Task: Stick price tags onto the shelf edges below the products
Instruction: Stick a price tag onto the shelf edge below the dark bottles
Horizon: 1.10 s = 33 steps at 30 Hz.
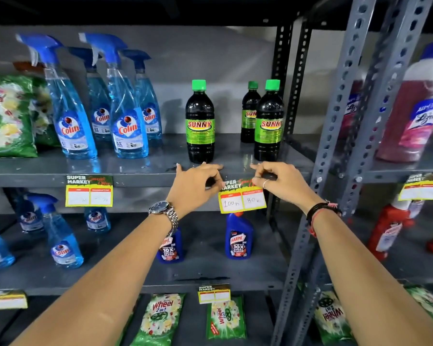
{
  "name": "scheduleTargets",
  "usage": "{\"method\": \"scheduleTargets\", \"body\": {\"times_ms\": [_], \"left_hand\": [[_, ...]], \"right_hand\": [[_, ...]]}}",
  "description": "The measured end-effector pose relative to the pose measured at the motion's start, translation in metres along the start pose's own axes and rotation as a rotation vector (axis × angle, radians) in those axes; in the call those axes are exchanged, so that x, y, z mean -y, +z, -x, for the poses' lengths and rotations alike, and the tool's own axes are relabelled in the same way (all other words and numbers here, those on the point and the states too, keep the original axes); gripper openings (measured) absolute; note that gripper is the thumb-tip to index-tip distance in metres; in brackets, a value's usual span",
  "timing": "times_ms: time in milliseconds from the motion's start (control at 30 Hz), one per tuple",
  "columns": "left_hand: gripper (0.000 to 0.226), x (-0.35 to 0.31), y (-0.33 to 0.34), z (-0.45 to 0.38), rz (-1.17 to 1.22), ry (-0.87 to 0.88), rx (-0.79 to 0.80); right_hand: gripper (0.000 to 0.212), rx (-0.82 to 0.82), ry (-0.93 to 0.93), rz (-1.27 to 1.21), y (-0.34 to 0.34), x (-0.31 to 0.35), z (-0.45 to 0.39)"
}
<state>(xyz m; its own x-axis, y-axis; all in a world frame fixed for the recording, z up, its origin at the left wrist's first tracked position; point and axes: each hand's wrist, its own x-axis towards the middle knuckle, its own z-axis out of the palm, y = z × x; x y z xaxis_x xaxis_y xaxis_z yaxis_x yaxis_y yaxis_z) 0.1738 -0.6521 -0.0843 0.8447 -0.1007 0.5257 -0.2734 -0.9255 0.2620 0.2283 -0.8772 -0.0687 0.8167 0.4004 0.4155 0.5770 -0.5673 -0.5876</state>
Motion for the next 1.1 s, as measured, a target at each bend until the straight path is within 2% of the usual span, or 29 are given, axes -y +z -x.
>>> {"method": "scheduleTargets", "body": {"times_ms": [167, 467, 767, 900, 1000, 1100], "left_hand": [[0.012, 0.001, 0.002, 0.000, 0.029, -0.014, -0.023], [0.010, -0.009, 0.008, 0.001, 0.078, -0.082, -0.216], [0.012, -0.013, 0.017, -0.004, 0.061, -0.135, -0.317], [0.015, -0.014, 0.020, -0.005, 0.060, -0.177, -0.348], [0.026, -0.016, 0.020, -0.007, 0.062, -0.196, -0.372], [0.036, -0.020, 0.020, -0.008, 0.054, -0.209, -0.392]], "right_hand": [[0.006, 0.017, 0.007, 0.048, 0.000, -0.001, 0.000], [0.011, -0.073, -0.025, 0.003, 0.005, -0.003, 0.000], [0.007, -0.195, -0.032, 0.014, 0.013, -0.003, -0.003], [0.020, -0.217, -0.012, 0.009, 0.015, -0.002, -0.004], [0.033, -0.315, -0.016, 0.035, 0.021, 0.003, -0.004], [0.037, -0.380, -0.012, 0.072, 0.026, 0.005, -0.004]]}}
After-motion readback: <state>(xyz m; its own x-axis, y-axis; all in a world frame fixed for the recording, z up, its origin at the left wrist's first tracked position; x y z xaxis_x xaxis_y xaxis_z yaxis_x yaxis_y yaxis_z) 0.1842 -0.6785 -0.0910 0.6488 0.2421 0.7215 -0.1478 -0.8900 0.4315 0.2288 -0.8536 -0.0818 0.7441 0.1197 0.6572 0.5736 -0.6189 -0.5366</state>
